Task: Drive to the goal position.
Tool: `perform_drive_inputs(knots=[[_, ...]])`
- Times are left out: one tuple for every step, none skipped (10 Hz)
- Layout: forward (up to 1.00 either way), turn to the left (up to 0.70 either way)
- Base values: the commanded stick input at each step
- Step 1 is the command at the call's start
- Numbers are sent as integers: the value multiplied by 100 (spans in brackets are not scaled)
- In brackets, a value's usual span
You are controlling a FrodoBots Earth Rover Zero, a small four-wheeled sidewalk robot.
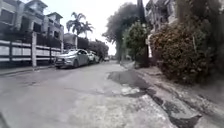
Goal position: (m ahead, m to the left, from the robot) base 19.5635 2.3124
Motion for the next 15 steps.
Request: perform_drive_inputs(knots=[[70,0],[70,0],[70,0],[70,0],[70,0],[70,0],[70,0],[70,0],[70,0],[70,0],[70,0],[70,0],[70,0],[70,0],[70,0]])
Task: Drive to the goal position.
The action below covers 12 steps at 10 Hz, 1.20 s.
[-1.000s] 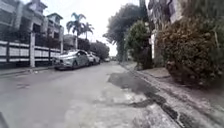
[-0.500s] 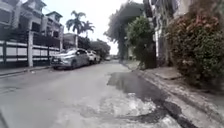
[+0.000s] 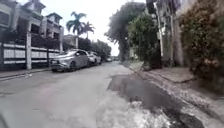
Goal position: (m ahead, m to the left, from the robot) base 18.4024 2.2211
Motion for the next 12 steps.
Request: perform_drive_inputs(knots=[[70,0],[70,0],[70,0],[70,0],[70,0],[70,0],[70,0],[70,0],[70,0],[70,0],[70,0],[70,0]])
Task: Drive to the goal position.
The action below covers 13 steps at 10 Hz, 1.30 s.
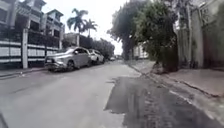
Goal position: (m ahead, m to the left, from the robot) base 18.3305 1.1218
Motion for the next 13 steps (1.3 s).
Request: perform_drive_inputs(knots=[[70,0],[70,0],[70,0],[70,0],[70,0],[70,0],[70,0],[70,0],[70,0],[70,0],[70,0],[70,0],[70,0]])
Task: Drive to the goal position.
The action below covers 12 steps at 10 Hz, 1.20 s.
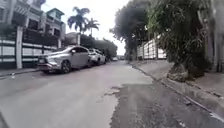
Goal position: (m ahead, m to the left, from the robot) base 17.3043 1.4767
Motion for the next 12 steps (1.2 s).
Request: perform_drive_inputs(knots=[[70,0],[70,0],[70,0],[70,0],[70,0],[70,-19],[70,-35],[70,-35],[70,-35],[70,-35],[70,-35],[70,-35]])
